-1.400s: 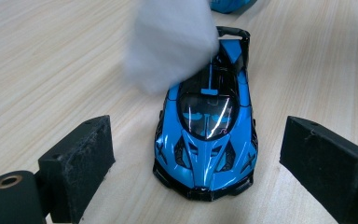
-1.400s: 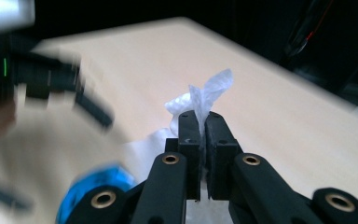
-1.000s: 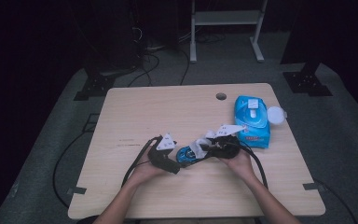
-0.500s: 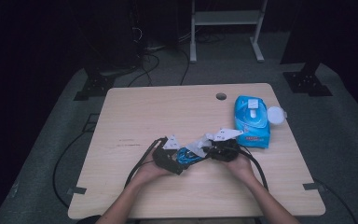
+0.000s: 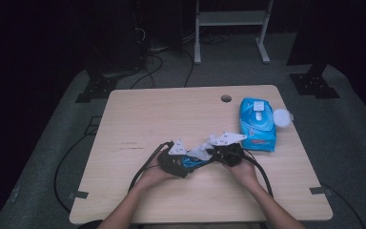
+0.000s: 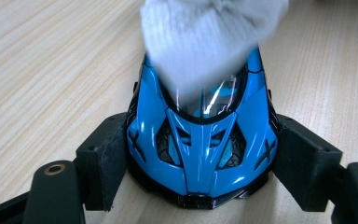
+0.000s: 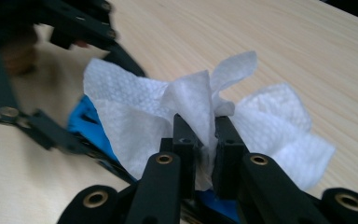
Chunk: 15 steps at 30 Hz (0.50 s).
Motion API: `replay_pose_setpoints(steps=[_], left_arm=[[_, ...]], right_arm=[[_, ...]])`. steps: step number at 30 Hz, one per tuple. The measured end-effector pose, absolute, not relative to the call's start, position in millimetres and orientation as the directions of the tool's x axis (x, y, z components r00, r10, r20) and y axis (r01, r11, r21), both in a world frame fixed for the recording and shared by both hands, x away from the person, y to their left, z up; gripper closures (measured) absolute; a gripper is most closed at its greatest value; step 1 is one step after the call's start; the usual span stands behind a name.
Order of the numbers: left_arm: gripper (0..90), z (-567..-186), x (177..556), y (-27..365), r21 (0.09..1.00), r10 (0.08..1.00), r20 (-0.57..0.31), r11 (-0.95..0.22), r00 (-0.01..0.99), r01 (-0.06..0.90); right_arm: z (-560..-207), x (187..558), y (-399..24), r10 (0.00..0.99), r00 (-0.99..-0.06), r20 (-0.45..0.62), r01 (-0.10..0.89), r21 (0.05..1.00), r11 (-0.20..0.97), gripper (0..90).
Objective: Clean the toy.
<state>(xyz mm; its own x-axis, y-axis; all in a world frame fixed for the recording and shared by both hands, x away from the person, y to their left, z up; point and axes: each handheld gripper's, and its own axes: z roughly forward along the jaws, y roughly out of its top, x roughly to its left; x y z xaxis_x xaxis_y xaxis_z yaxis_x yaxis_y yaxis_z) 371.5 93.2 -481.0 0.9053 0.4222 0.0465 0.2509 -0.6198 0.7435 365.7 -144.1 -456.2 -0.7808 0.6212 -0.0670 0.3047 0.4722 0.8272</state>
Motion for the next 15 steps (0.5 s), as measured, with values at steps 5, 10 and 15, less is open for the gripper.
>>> replay_pose_setpoints(steps=[5, 10, 15], left_arm=[[25.1, -481, 371, 93, 0.745, 0.419, 0.049, -0.620, 0.907, 0.246], [25.1, -481, 371, 94, 0.746, 0.418, 0.046, -0.618, 0.907, 0.247], [25.1, -481, 371, 94, 0.744, 0.415, 0.050, -0.623, 0.909, 0.243]], right_arm=[[-454, 360, -131, 0.540, -0.839, -0.072, 0.259, 0.820, 0.511, 81.6], [-455, 368, -157, 0.584, -0.808, -0.070, 0.299, 0.806, 0.510, 81.8], [-456, 369, -170, 0.599, -0.798, -0.071, 0.317, 0.796, 0.517, 82.3]])
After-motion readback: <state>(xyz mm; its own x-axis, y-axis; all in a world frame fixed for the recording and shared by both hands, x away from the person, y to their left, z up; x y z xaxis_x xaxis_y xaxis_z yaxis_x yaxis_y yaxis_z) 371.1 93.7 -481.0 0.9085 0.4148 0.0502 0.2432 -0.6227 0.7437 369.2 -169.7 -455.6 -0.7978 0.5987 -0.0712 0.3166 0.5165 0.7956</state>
